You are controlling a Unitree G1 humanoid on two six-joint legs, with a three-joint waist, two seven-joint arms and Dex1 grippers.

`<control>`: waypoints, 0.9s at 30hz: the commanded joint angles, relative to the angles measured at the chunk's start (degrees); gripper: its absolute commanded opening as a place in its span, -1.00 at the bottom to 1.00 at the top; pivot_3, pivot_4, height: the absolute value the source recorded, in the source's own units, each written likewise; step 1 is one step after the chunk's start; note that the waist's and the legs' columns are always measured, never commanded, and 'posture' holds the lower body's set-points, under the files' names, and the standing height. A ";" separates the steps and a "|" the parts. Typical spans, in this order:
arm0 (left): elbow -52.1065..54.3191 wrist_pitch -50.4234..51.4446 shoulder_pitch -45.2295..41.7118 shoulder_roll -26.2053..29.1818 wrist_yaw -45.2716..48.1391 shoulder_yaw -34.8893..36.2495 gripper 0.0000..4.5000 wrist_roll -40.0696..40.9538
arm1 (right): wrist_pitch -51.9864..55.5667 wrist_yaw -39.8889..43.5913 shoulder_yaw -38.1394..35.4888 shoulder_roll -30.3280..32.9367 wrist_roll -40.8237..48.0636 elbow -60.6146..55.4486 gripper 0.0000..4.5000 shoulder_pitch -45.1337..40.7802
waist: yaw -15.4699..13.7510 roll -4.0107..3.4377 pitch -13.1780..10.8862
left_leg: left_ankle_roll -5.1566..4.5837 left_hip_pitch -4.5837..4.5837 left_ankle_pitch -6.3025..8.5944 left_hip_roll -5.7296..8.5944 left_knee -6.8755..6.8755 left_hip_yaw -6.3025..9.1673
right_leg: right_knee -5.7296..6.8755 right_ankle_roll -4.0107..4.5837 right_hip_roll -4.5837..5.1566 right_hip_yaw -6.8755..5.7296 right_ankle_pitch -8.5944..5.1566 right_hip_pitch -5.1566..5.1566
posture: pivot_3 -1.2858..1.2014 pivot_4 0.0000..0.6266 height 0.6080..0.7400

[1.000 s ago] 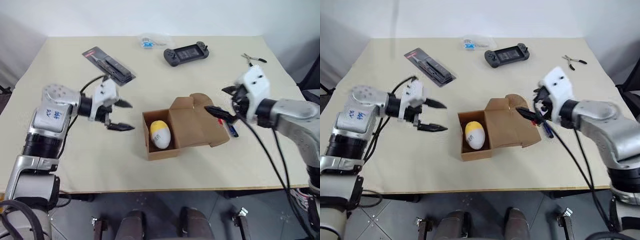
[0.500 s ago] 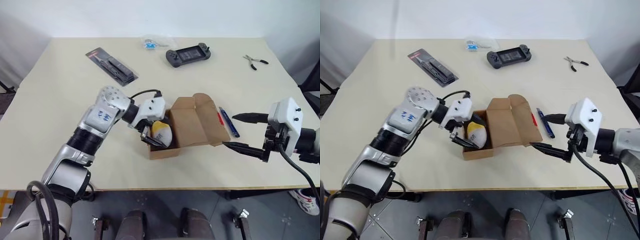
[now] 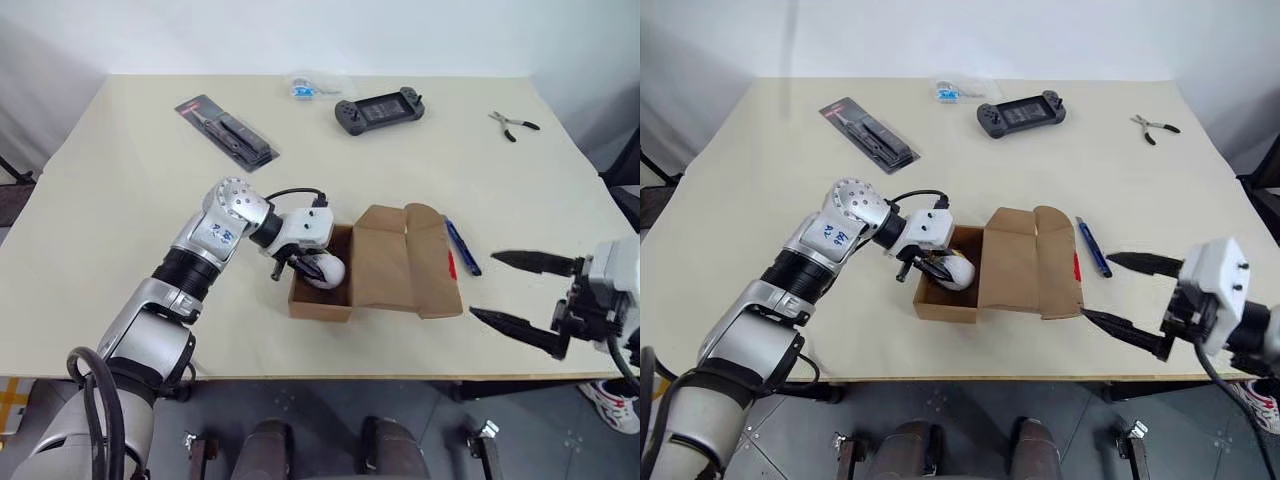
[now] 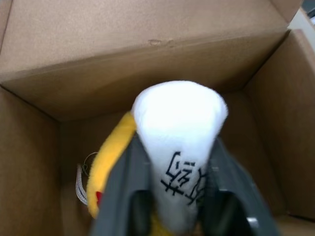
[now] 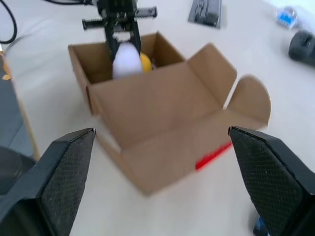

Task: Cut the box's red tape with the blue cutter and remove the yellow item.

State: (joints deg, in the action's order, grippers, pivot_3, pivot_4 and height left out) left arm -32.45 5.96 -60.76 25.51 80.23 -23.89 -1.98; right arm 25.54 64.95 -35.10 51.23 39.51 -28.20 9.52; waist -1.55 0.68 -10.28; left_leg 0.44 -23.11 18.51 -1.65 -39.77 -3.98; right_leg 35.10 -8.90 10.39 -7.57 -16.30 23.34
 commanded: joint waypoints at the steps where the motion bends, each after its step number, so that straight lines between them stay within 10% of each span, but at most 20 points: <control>1: 2.03 2.68 -2.48 -0.65 0.45 3.52 -0.92 2.89 | -3.23 2.68 -3.05 -0.66 1.29 1.81 1.00 0.63 | 0.01 0.00 0.00 | 0.00 0.00 0.00 0.00 -0.02 0.00 | 0.00 0.00 0.00 0.01 0.00 0.00 | 0.03 -0.52 1.00; 14: 12.19 22.06 -4.70 -2.51 -15.26 25.12 -0.93 19.19 | -3.91 4.01 -2.16 0.79 2.60 5.84 1.00 -3.72 | 0.07 0.01 0.00 | -0.04 0.01 0.02 -0.01 -0.20 0.07 | 0.20 0.00 0.01 0.03 0.00 -0.02 | 0.03 -0.52 1.00; 25: 18.50 25.74 15.63 17.09 -31.55 34.05 -0.93 13.29 | -5.56 12.00 1.41 1.85 3.88 22.57 1.00 -13.67 | 0.53 0.02 -0.01 | -0.03 0.36 0.02 -0.02 -0.04 -0.02 | 0.36 0.00 0.01 0.17 0.00 -0.10 | 0.03 -0.52 1.00; 27: 20.28 27.17 19.63 19.38 -32.78 35.79 -0.62 13.68 | -6.29 13.26 2.94 2.29 2.81 24.51 1.00 -14.80 | 0.22 0.10 -0.06 | -0.02 0.34 0.02 -0.04 -0.08 -0.02 | 0.36 0.00 0.00 0.17 0.00 -0.10 | 0.03 -0.52 1.00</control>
State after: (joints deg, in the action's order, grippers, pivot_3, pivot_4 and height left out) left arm -16.05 32.77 -40.85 43.14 48.54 8.99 11.47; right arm 20.60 76.91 -31.99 52.24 42.77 -4.06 -4.48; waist -1.33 0.78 -10.34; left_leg 0.41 -22.80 18.53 -1.68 -39.88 -4.00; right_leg 35.46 -8.90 10.41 -7.39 -16.30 23.23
